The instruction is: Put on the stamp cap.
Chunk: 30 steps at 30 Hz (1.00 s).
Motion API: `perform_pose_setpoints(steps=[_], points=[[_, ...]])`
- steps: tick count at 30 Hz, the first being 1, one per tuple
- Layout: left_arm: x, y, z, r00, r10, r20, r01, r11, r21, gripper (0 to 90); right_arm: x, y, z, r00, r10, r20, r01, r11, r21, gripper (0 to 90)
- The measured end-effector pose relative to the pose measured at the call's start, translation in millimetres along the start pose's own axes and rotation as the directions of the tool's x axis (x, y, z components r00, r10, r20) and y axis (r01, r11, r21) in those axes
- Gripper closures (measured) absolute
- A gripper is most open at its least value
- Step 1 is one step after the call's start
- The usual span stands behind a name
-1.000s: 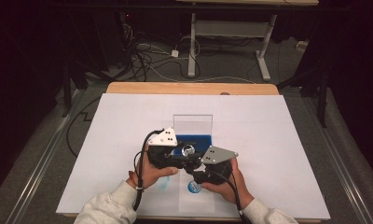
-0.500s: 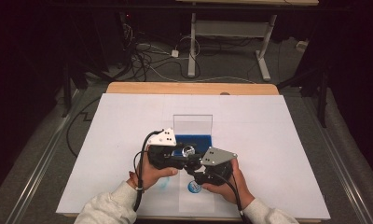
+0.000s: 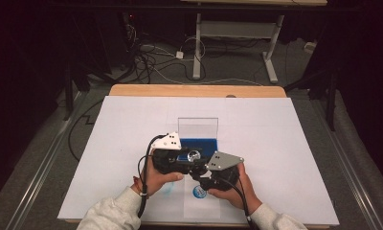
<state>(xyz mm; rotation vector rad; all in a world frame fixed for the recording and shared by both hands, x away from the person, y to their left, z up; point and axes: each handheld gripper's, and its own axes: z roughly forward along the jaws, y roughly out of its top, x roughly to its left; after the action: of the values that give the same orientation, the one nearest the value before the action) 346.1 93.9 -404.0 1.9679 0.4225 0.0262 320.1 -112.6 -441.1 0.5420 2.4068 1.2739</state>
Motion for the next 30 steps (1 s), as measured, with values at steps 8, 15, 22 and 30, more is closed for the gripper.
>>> perform_pose_setpoints(steps=[8,15,22,30], points=[[-3.7,2.8,0.0,0.9993,0.028,-0.025,-0.028,0.9993,0.025,54.6,-1.1,-1.9,1.0,0.9997,0.006,-0.022,-0.006,1.0,-0.016,38.3],[-8.0,6.6,-2.0,0.9969,0.06,-0.051,-0.058,0.9976,0.038,54.6,-0.8,-3.4,0.4,0.9999,0.002,-0.01,-0.002,0.999,-0.042,38.0],[-9.4,8.0,-5.5,0.9954,0.07,-0.065,-0.069,0.9973,0.027,54.6,-1.5,-3.0,-1.8,1.0,-0.001,0.007,0.001,0.998,-0.056,37.2],[-11.1,9.4,-6.8,0.9939,0.081,-0.075,-0.079,0.9965,0.028,54.6,-1.7,-3.5,-1.4,0.9998,-0.01,0.017,0.011,0.999,-0.042,34.8]])
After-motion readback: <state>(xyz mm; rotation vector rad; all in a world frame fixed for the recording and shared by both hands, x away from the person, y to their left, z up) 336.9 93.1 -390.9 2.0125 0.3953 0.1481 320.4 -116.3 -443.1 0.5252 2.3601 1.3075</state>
